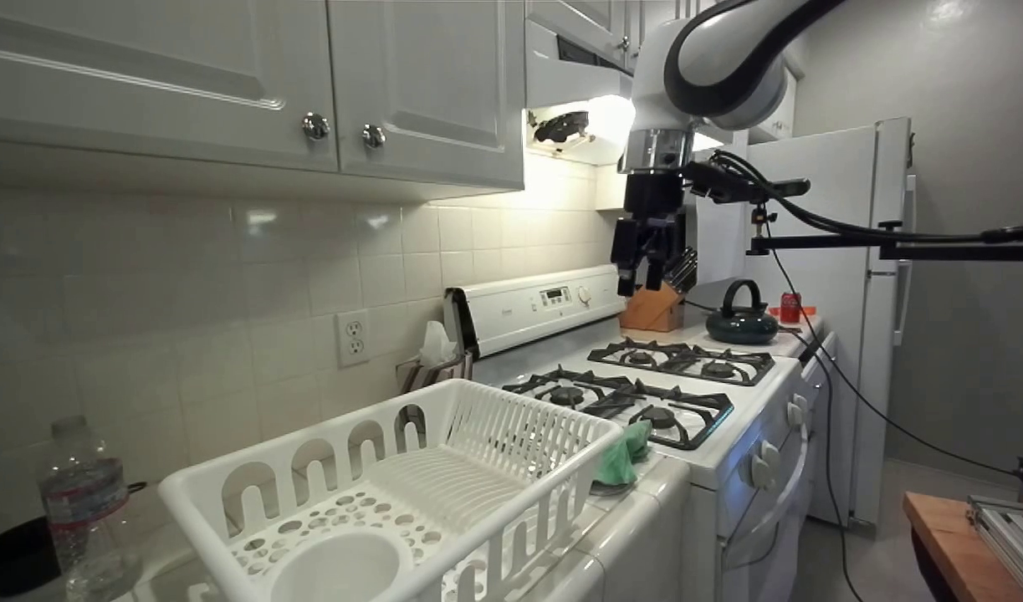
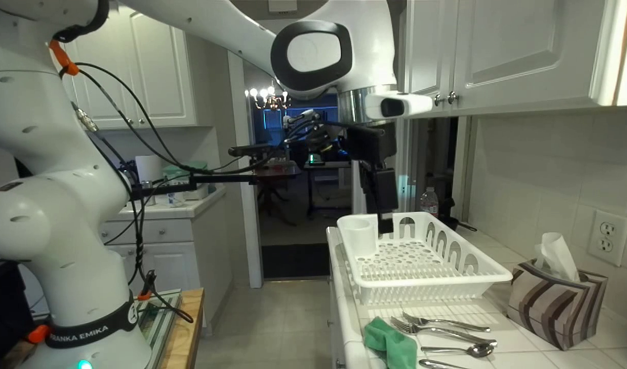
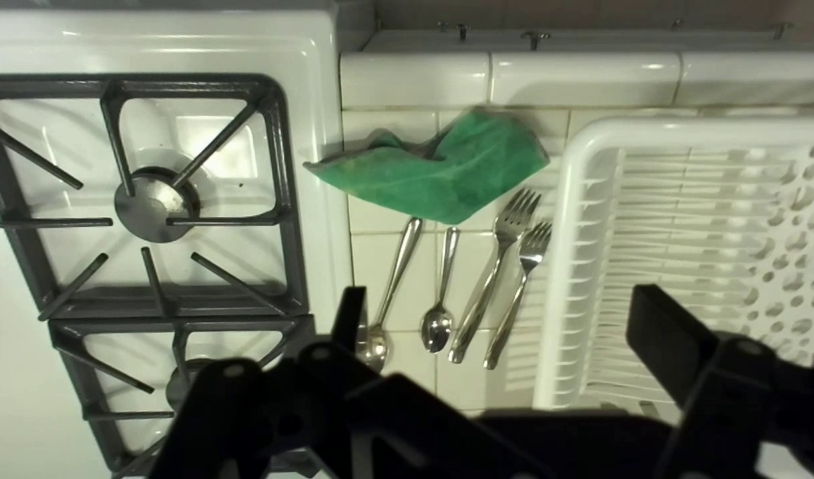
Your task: Put one silver spoon on the dishrack.
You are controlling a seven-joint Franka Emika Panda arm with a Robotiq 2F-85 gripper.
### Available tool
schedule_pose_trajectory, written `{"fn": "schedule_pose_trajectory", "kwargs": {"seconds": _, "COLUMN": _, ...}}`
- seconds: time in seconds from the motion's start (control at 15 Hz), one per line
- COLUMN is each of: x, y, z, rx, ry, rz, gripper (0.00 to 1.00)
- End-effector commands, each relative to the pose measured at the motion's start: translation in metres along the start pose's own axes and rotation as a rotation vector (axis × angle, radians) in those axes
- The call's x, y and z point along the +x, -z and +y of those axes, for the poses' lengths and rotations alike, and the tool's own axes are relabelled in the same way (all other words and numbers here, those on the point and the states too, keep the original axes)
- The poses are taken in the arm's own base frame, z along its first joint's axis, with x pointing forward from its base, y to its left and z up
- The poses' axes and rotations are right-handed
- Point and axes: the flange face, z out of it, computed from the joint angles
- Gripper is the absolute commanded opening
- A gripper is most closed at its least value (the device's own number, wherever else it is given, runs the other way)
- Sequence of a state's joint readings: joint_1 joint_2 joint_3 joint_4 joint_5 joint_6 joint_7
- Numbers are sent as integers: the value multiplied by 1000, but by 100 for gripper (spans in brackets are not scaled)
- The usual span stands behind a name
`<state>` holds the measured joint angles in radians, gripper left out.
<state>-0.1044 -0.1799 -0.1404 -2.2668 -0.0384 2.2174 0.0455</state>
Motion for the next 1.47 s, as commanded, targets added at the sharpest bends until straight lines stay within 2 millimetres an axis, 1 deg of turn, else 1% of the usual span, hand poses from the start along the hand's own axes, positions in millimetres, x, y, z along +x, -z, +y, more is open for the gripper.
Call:
{"fn": "schedule_pose_trajectory", "kwargs": {"seconds": 0.0, "x": 35, "y": -34, "z": 14, "rx": 10, "ry": -94, "rz": 34, "gripper": 100}}
{"fn": "schedule_pose_trajectory", "kwargs": {"seconds": 0.27, "x": 62, "y": -73, "z": 15, "rx": 4, "ry": -83, "rz": 82, "gripper": 100}}
{"fn": "schedule_pose_trajectory", "kwargs": {"seconds": 0.4, "x": 73, "y": -88, "z": 18, "rx": -12, "ry": -80, "rz": 93, "gripper": 100}}
{"fn": "schedule_pose_trajectory", "kwargs": {"seconds": 0.8, "x": 96, "y": -124, "z": 43, "rx": 0, "ry": -147, "rz": 85, "gripper": 100}}
{"fn": "schedule_pose_trajectory", "kwargs": {"seconds": 0.87, "x": 83, "y": -114, "z": 37, "rx": -21, "ry": -124, "rz": 76, "gripper": 100}}
{"fn": "schedule_pose_trajectory", "kwargs": {"seconds": 1.0, "x": 88, "y": -122, "z": 43, "rx": -20, "ry": -140, "rz": 72, "gripper": 100}}
{"fn": "schedule_pose_trajectory", "kwargs": {"seconds": 1.2, "x": 93, "y": -129, "z": 44, "rx": -23, "ry": -146, "rz": 73, "gripper": 100}}
{"fn": "schedule_pose_trajectory", "kwargs": {"seconds": 1.4, "x": 100, "y": -149, "z": 49, "rx": -41, "ry": -172, "rz": 57, "gripper": 100}}
